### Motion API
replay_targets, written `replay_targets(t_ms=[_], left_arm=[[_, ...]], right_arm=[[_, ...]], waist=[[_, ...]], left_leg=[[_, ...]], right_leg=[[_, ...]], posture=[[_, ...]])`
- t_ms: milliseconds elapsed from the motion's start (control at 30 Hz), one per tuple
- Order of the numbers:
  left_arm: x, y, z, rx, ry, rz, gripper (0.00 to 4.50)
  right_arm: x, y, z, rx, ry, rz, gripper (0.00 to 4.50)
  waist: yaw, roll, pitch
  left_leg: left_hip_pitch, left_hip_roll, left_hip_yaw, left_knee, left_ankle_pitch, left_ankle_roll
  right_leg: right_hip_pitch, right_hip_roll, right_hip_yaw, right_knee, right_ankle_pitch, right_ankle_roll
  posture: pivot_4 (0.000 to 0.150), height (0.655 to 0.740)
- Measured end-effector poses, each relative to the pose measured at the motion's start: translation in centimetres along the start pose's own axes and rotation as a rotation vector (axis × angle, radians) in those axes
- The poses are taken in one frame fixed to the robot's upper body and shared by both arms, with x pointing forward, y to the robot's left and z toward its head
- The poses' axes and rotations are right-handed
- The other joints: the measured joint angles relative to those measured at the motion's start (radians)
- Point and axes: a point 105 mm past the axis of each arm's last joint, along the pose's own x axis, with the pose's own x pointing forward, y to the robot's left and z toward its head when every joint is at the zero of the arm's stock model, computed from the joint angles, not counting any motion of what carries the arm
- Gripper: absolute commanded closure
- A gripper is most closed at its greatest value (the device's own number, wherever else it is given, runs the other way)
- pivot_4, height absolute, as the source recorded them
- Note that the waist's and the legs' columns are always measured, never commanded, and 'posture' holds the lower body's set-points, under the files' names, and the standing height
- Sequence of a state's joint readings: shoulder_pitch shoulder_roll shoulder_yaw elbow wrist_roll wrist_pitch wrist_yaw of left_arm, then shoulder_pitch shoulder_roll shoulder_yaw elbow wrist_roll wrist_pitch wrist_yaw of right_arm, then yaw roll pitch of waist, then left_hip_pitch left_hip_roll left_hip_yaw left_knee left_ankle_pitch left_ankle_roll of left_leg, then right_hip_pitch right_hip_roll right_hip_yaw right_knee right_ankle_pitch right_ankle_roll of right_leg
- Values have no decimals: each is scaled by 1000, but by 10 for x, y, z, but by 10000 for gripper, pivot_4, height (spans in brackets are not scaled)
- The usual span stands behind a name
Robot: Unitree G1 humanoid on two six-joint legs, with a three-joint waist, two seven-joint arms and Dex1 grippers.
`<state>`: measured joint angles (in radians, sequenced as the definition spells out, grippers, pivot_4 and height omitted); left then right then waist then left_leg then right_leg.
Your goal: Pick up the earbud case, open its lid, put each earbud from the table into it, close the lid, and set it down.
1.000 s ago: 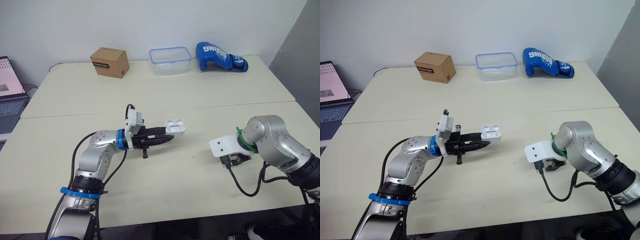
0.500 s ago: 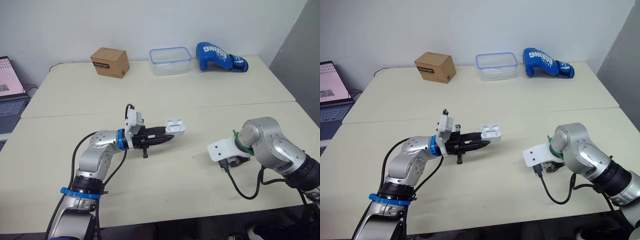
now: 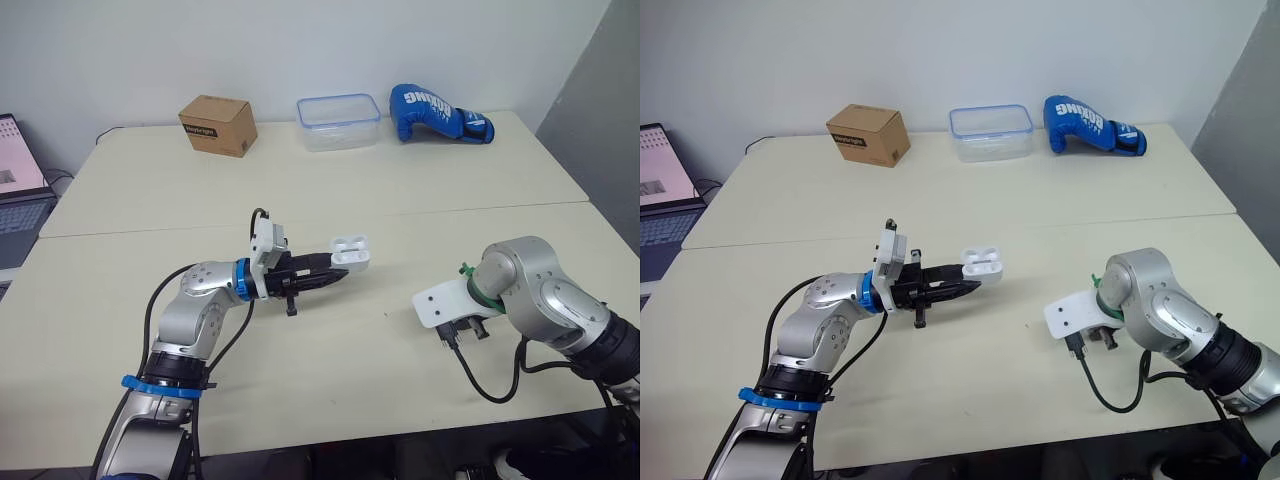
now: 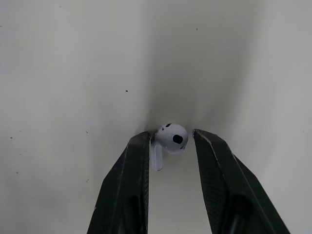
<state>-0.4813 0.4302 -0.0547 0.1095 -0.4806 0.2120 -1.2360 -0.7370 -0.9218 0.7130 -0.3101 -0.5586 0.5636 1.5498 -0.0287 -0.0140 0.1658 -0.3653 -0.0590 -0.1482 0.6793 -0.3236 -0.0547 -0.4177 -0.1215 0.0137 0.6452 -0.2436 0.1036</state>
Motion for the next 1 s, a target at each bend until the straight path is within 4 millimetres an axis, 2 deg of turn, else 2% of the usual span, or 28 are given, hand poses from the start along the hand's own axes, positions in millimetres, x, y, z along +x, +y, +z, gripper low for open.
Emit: replay_targets(t_ms=[300, 467, 833, 1000], left_arm=[[0, 0, 0, 0, 1, -1, 36989], [0, 0, 0, 0, 3, -3, 36989], [1, 1, -1, 0, 7, 1, 36989], [-2, 8, -6, -28, 9, 21, 36989]], right_arm=[[0, 2, 1, -11, 13, -1, 30670], [0, 4, 1, -17, 14, 6, 41060], [0, 6, 1, 0, -4, 4, 41036], [-9, 6, 1, 83, -98, -18, 41036]], waist=[[0, 0, 0], [0, 0, 0], [0, 0, 0], [1, 0, 0]], left_leg=[[0, 0, 0, 0, 0, 0], [0, 0, 0, 0, 0, 0], [0, 0, 0, 0, 0, 0], [0, 0, 0, 0, 0, 0]], right_leg=[[0, 0, 0, 0, 0, 0], [0, 0, 0, 0, 0, 0], [0, 0, 0, 0, 0, 0], [0, 0, 0, 0, 0, 0]], posture=[[1500, 7307], [1500, 7307], [1500, 7307], [1500, 7307]])
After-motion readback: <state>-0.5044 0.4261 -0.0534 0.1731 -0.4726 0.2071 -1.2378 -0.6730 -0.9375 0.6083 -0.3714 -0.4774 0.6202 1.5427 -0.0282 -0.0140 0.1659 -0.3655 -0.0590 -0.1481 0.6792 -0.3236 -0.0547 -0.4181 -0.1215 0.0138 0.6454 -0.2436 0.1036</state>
